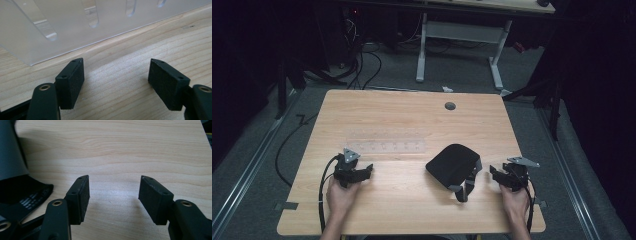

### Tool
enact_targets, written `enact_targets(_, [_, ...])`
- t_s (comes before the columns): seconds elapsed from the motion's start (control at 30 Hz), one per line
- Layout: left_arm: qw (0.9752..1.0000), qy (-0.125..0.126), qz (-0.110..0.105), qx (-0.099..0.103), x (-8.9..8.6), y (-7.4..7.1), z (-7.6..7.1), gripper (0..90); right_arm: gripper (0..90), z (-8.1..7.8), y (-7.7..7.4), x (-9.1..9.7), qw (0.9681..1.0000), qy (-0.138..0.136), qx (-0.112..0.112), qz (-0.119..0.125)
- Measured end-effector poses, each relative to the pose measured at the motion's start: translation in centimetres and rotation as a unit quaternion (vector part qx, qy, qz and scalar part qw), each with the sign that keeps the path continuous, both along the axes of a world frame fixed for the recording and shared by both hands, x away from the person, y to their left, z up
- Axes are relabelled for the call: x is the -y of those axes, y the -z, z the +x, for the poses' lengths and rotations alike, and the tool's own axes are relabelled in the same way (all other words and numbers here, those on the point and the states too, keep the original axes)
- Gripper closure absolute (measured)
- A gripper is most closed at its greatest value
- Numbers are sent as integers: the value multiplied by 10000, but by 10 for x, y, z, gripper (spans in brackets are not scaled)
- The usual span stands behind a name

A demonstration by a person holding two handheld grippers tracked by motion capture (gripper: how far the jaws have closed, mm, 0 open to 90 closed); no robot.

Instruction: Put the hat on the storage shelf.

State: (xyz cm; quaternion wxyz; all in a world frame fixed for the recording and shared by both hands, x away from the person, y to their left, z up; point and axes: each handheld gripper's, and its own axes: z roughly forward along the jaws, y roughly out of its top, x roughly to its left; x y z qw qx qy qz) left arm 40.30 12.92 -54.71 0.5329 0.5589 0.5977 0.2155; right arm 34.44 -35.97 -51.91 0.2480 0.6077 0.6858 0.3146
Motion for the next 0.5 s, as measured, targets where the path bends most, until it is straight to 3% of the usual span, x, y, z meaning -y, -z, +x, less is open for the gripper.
enact_targets(0.27, [10000,0,1,-1,0,0,0,295,439,-12,-7,-4,9996,-199,176,119])
enact_targets(0.5, [10000,-2,2,-1,0,0,0,294,437,-29,-15,-9,9978,-352,346,434])
